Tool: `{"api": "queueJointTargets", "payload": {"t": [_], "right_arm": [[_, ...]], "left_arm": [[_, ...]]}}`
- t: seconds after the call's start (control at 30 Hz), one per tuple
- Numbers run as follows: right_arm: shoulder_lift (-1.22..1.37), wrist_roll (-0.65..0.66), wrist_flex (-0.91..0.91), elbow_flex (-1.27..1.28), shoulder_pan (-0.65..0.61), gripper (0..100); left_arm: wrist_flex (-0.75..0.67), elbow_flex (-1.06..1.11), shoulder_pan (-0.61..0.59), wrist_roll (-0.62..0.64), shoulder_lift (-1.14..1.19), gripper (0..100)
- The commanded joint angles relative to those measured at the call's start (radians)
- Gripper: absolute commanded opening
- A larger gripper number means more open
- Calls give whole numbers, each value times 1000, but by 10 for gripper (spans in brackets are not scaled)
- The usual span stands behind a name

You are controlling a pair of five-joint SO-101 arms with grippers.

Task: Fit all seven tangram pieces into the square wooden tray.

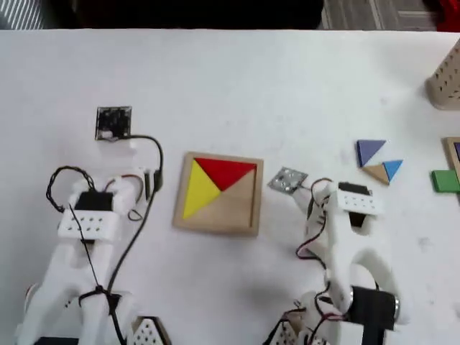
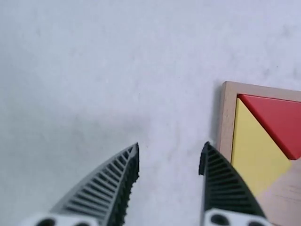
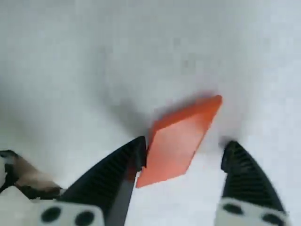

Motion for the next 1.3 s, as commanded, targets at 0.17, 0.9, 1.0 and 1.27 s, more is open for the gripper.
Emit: {"api": "queueJointTargets", "payload": {"t": [0.17, 0.9, 1.0, 1.27], "right_arm": [[99, 12, 45, -95, 36, 14], [99, -519, 277, -511, -268, 18], [99, -674, 271, -549, -338, 18], [108, -1089, 127, -560, -487, 18]], "left_arm": [[-25, -14, 13, 5, -25, 218], [-26, -17, 7, 9, -27, 216], [-26, -18, 7, 11, -27, 216], [-28, -18, 7, 11, -27, 216]]}}
